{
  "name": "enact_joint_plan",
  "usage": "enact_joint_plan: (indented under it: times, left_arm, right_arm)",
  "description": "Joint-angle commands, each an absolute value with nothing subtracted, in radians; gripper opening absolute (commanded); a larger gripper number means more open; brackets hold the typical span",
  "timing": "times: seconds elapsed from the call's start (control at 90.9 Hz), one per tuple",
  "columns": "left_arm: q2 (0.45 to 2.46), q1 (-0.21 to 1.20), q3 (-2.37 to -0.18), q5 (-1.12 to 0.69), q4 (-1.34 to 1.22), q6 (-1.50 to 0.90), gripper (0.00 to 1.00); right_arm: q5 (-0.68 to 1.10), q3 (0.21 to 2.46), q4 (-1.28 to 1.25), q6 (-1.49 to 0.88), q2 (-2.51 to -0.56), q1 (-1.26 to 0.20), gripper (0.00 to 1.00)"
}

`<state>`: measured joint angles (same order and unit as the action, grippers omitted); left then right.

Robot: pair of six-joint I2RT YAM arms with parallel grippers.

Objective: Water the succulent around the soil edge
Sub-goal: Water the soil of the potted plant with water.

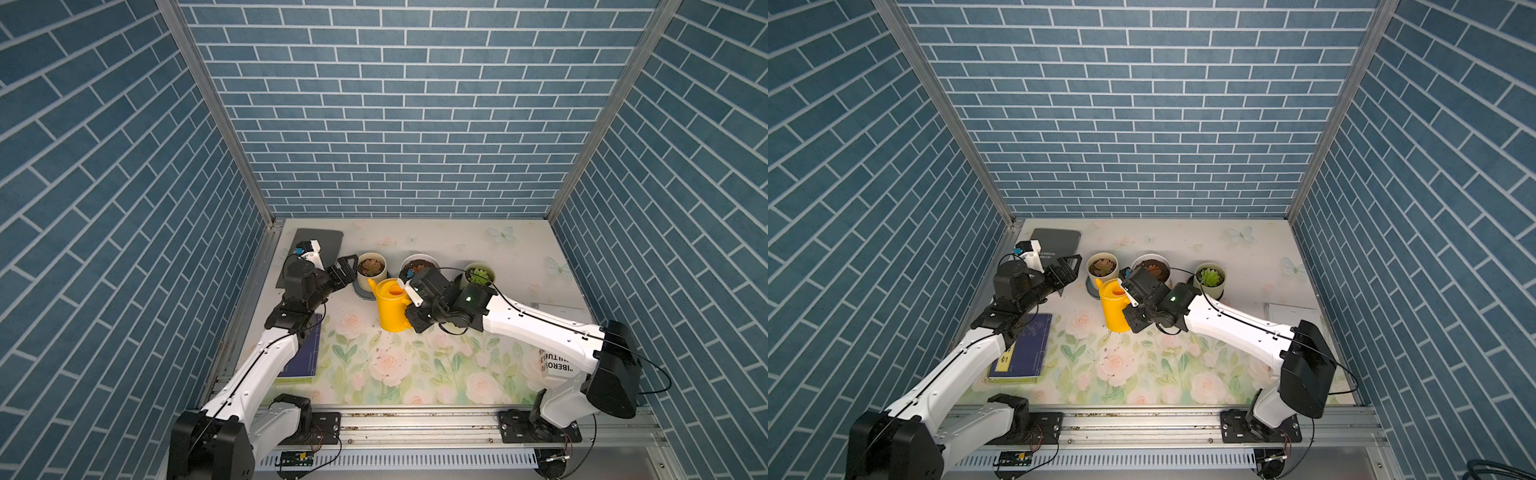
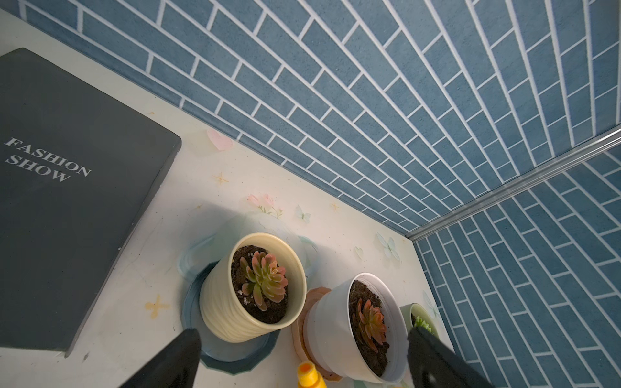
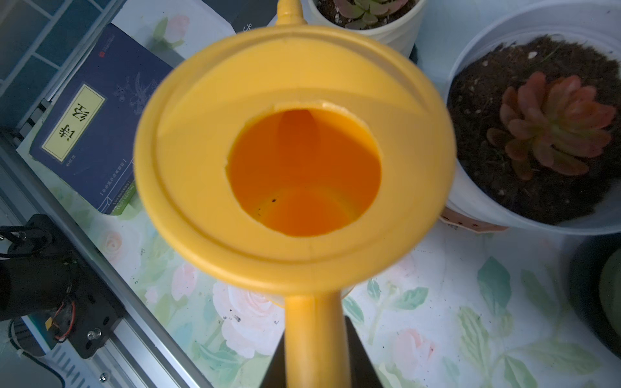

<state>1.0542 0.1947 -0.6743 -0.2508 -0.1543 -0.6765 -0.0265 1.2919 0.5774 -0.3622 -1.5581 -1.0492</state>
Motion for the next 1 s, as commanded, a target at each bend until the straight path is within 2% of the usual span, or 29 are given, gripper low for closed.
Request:
enact_joint_plan:
  times: [0.0, 0.429, 0.99]
  left_arm:
    - [1.040, 0.196, -0.674, -0.244, -0.153, -0.664, 1.00]
    - [1.029, 0.196, -0.673, -0.244, -0.154, -0.666, 1.00]
    - [1.024, 0.196, -0.672, -0.244, -0.155, -0.667, 1.00]
  right_arm:
    - [-0.050, 1.347, 0.560, -0.392, -1.594, -1.065, 0.00]
    - [-0.085, 1.400, 0.535, -0.471, -1.677, -1.101, 0.00]
    - [-0.190, 1.383, 0.547, -0.554, -1.649, -1.100, 0.00]
